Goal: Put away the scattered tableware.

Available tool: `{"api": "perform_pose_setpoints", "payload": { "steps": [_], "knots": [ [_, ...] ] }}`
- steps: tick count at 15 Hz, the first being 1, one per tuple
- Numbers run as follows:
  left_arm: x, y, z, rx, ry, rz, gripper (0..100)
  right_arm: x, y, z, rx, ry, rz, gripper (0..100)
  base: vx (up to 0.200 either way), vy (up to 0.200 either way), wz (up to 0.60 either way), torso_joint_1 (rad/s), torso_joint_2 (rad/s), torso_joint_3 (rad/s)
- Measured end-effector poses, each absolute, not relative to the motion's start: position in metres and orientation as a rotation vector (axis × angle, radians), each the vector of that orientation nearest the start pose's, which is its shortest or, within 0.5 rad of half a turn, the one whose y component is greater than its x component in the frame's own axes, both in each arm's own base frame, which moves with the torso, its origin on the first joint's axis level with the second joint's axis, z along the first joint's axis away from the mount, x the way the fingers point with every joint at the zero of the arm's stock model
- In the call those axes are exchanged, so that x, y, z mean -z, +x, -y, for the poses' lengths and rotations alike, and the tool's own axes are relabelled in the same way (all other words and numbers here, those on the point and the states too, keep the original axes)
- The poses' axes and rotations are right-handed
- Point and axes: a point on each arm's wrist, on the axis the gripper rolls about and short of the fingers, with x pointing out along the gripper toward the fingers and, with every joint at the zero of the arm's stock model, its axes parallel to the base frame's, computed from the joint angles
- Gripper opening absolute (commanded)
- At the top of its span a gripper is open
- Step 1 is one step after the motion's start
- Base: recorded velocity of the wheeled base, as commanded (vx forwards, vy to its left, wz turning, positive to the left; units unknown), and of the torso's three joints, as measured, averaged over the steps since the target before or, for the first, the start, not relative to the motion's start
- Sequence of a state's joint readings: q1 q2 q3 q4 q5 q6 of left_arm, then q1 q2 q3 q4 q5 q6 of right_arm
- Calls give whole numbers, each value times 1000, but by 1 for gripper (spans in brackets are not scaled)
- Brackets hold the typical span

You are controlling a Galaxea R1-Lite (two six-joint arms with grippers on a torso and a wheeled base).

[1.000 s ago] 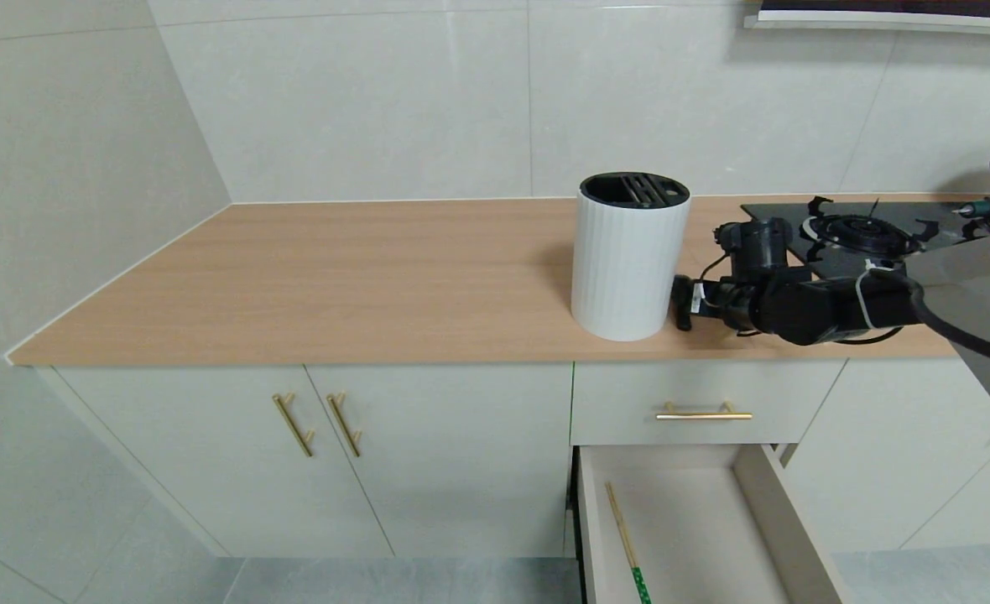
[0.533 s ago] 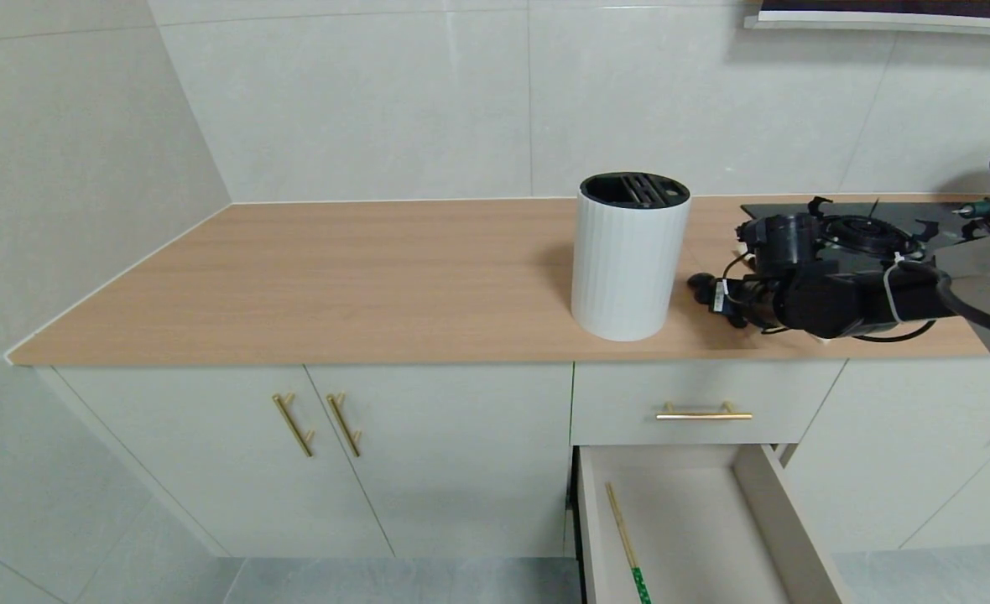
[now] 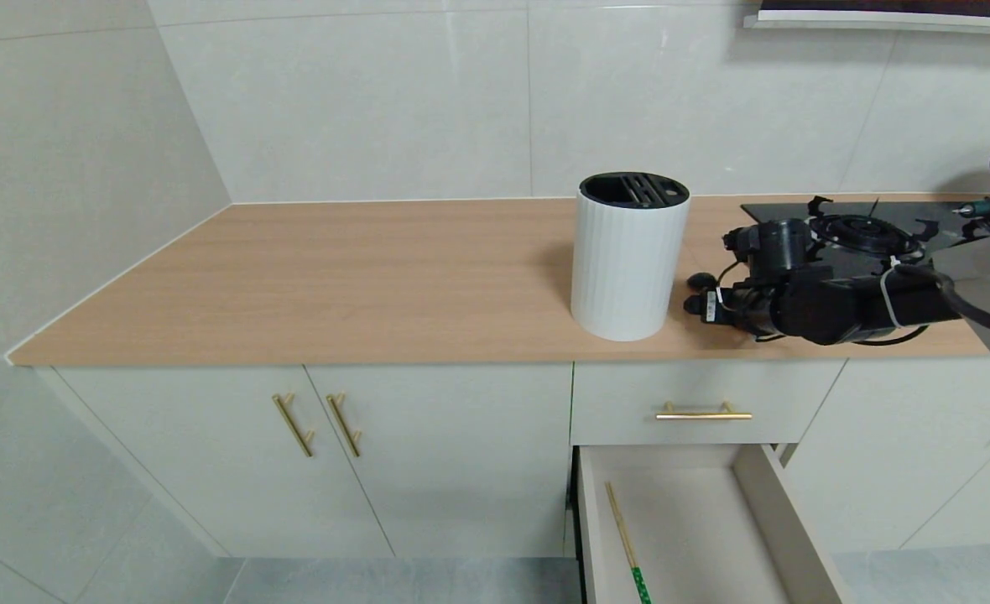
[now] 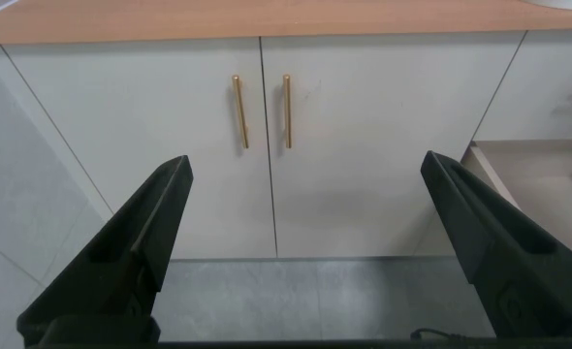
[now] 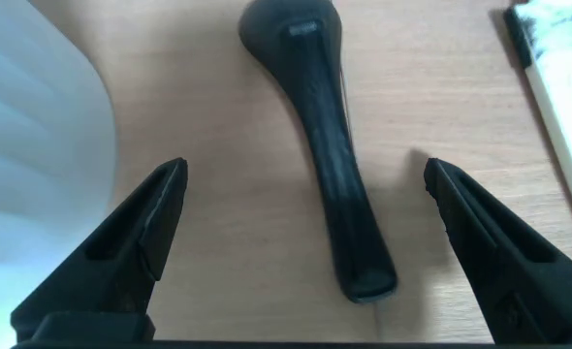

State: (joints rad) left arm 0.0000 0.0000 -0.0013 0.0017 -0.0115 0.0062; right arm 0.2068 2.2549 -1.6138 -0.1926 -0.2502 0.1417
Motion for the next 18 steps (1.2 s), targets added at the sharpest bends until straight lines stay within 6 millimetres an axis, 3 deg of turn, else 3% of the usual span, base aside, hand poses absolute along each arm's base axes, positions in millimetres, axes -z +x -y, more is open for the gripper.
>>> {"api": "perform_pose_setpoints", "payload": {
  "steps": [7, 8, 18],
  "knots": [
    [-76, -23, 0, 11, 6, -1, 100, -147, 458, -83, 83, 42, -425, 100, 0, 0, 0, 0, 0, 0],
    [-76, -23, 0, 12, 6, -1, 100, -147, 458, -83, 84, 42, -425, 0, 0, 0, 0, 0, 0, 0],
    [-76, -23, 0, 11, 6, -1, 100, -135, 464, -84, 80, 16, -444, 0, 0, 0, 0, 0, 0, 0]
  ]
}}
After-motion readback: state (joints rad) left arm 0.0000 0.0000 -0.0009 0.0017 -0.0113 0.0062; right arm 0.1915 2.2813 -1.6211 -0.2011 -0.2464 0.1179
